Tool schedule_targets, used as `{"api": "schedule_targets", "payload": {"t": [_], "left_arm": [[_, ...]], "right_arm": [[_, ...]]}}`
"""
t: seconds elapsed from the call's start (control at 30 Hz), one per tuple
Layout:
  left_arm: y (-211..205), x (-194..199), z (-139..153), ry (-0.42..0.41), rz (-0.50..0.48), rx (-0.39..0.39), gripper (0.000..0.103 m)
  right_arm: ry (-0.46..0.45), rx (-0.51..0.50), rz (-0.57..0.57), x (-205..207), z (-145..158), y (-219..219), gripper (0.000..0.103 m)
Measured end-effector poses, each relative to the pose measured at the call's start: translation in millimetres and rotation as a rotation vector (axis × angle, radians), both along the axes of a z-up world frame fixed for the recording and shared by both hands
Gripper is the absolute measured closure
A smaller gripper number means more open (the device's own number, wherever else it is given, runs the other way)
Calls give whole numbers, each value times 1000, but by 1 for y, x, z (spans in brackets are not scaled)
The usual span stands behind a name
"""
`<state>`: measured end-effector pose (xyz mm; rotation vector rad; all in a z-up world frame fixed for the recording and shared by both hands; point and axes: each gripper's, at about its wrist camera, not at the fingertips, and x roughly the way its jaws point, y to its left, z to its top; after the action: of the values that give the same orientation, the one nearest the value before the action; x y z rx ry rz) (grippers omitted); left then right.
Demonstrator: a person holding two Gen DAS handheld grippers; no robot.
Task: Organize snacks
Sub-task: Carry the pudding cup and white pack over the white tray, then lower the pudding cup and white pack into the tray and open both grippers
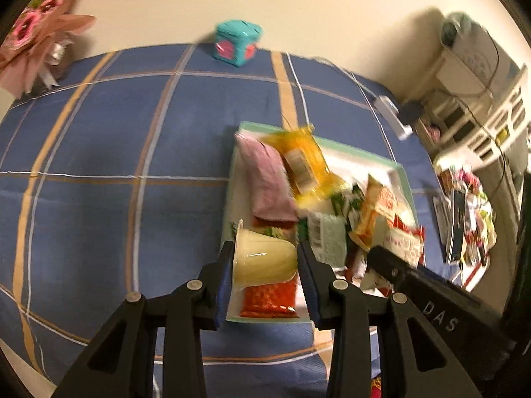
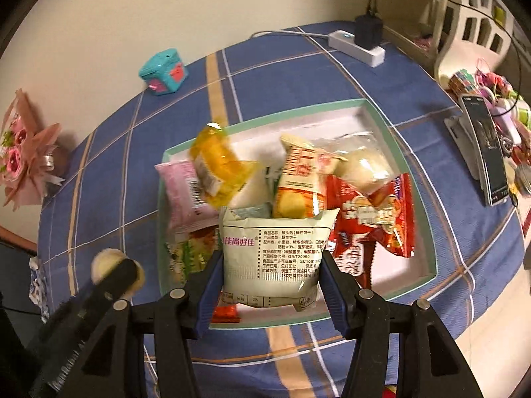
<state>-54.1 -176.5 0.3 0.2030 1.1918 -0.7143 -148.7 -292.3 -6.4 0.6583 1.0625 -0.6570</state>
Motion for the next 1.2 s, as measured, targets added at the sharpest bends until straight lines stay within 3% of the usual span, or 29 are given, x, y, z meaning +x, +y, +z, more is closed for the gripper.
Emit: {"api": "schedule_targets", "payload": {"t": [0.4,0.7,0.83,1.2], "left_arm": [[-6,4,-31,114,-3,30,64],[1,8,-26,144,14,-7,57],[8,12,-23,131,41,-3,57],[33,37,-17,30,168,96,48]], "right_arm": [[49,33,-19,2,-16,-8,42],[49,52,-37,1,-19,-10,41],[39,55,-33,1,-17,-8,39],[49,28,12,10,-15,1,35]]}}
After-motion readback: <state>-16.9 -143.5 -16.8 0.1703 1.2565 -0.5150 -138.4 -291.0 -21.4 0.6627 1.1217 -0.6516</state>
